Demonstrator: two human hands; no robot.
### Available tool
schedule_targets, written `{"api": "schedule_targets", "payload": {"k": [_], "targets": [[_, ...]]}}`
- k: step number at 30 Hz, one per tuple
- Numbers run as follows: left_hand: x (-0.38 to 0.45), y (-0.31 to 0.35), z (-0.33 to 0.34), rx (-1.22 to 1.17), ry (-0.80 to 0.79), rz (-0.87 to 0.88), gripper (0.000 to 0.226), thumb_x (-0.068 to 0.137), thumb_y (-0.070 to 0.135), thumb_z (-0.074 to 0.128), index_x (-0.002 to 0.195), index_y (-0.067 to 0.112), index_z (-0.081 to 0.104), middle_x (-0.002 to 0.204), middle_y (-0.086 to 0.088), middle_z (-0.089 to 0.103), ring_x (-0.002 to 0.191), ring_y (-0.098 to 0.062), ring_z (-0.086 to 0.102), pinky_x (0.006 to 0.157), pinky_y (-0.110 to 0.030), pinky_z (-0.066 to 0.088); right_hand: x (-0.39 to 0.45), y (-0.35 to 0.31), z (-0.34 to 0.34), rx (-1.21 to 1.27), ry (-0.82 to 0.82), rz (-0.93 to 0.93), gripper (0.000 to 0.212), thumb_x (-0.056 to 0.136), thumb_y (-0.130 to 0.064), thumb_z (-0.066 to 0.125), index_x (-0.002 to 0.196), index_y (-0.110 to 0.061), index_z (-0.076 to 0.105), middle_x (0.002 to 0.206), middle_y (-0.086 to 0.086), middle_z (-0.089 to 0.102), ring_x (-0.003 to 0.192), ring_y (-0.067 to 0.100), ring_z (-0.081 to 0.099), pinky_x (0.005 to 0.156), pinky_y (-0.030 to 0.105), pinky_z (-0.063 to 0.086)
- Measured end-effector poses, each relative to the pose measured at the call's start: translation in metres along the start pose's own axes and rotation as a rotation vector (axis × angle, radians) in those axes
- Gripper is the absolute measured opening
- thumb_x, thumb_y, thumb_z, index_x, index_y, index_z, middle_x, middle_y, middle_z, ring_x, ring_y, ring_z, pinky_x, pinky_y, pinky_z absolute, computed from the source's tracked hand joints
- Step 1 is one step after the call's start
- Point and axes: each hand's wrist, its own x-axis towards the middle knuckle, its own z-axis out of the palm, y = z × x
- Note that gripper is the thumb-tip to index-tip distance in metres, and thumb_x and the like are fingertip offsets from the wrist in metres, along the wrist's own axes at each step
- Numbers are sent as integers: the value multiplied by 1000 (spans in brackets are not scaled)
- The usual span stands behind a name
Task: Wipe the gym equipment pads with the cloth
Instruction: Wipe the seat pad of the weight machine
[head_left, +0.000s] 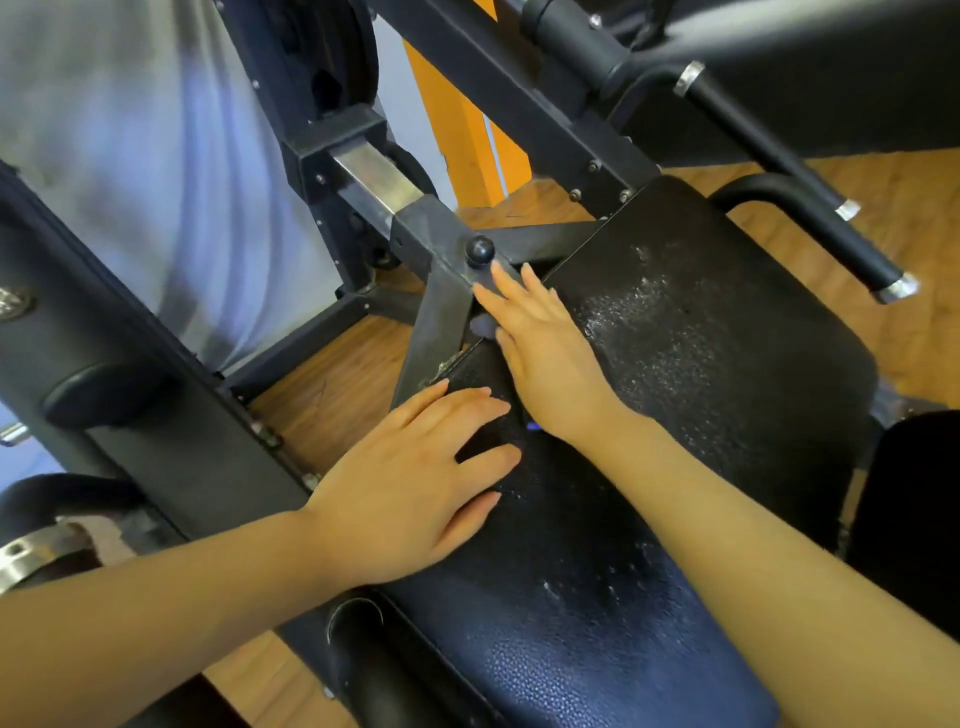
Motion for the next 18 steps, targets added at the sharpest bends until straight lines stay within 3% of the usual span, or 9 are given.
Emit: {"api": "schedule_targets", "payload": {"k": [3, 5, 7, 10, 14, 18], "targets": [[-1, -1, 0, 24, -25, 45, 43, 99, 47, 38, 133, 30, 57, 146, -7, 46, 140, -29, 36, 113, -51, 30, -43, 7, 1, -39, -34, -36, 56, 93, 3, 48, 146, -13, 37, 157, 7, 23, 147, 32, 11, 118, 46, 18], [-3, -2, -1, 36, -61, 101, 48, 99, 55, 35, 137, 33, 54, 149, -6, 43, 143, -28, 30, 114, -53, 26, -92, 10, -7, -22, -91, -55, 69, 90, 3, 52, 150, -22, 26, 160, -2, 12, 148, 21, 1, 120, 36, 9], [-7, -1, -1, 30, -90, 198, 52, 98, 59, 33, 140, 34, 49, 153, -8, 38, 146, -27, 24, 115, -53, 20, -116, 13, -13, 36, -106, -51, 69, 92, 2, 51, 149, -25, 23, 159, -8, 8, 148, 16, -3, 118, 31, 2], [-9, 2, -2, 49, -100, 298, 53, 96, 60, 36, 141, 34, 47, 154, -8, 36, 146, -27, 25, 114, -54, 18, -81, 12, -12, 25, -76, -22, 61, 94, 2, 49, 148, -18, 31, 158, 2, 17, 147, 27, 5, 119, 40, 8], [-8, 2, -2, 38, -110, 294, 52, 95, 58, 39, 141, 34, 48, 154, -8, 35, 145, -27, 26, 115, -54, 19, -4, 8, -1, 11, -22, -10, 50, 96, 3, 42, 145, -11, 39, 157, 11, 24, 146, 37, 11, 117, 49, 14], [-8, 2, -2, 35, -102, 297, 52, 94, 58, 41, 140, 34, 49, 153, -8, 38, 144, -27, 28, 115, -53, 20, -47, 10, -4, 40, -53, -48, 56, 94, 6, 46, 146, -14, 37, 158, 6, 20, 147, 29, 7, 119, 43, 16]]}}
